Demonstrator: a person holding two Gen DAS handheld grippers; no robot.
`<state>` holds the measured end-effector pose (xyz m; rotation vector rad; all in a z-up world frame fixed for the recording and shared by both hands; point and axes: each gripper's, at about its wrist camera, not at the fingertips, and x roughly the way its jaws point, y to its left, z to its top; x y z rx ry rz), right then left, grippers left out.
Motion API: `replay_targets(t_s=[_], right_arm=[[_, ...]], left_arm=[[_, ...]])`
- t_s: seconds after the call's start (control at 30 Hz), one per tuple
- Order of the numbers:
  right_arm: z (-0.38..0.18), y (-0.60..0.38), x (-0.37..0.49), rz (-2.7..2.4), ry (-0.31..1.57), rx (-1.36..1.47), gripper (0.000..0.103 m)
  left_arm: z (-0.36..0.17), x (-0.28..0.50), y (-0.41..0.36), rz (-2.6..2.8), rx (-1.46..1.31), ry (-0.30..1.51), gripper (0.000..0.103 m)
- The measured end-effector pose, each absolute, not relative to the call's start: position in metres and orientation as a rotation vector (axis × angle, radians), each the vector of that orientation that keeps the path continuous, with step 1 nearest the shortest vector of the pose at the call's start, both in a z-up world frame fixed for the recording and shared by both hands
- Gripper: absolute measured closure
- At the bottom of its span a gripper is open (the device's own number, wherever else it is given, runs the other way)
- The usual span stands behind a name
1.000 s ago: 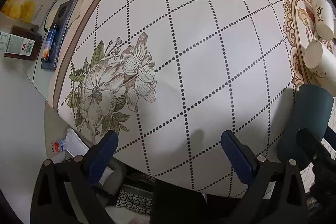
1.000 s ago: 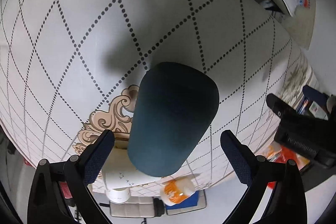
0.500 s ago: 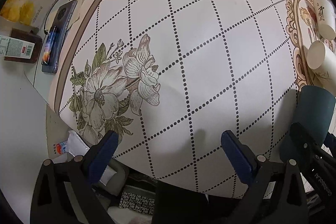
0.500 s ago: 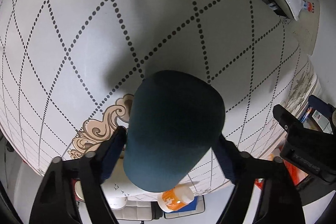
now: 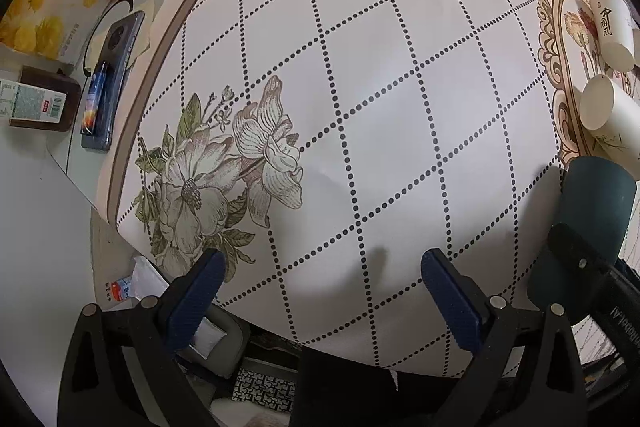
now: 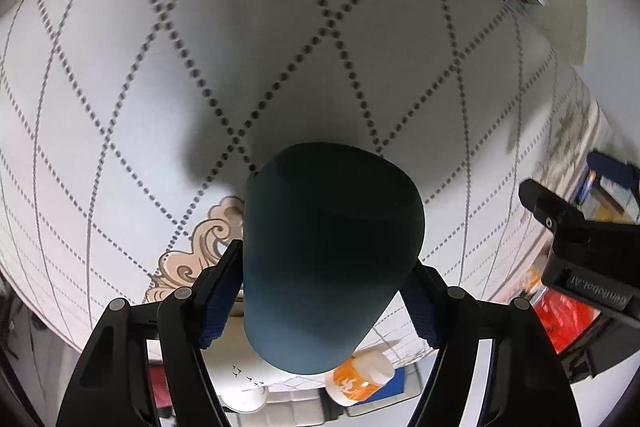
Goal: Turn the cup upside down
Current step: 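Carry the inverted dark green cup with the right tool over the table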
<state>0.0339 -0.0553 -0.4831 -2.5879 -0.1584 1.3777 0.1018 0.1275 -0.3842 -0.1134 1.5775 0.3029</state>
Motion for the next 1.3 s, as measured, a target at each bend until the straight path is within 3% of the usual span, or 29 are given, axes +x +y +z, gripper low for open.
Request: replay_targets(t_s=[0.23,0.67,1.3], right_arm=[[-0.474,-0.021,0.035,1.310,0.076,-2.477,0.028],[-0.457,0.016,0.064,1.159,0.897,-2.049,0.028],[-0.466,-0.012,0.145,0.776,1.657,-1.357,0.028]], left_arm=[[-0.377,0.109,0.130,0.299,-0.088,1.570,0.002],[-0.363,0.126,0.121,0.267,-0.026,1.545,0.002],[-0.361,0.132,0.095,0.222,0.019,1.534,0.002]])
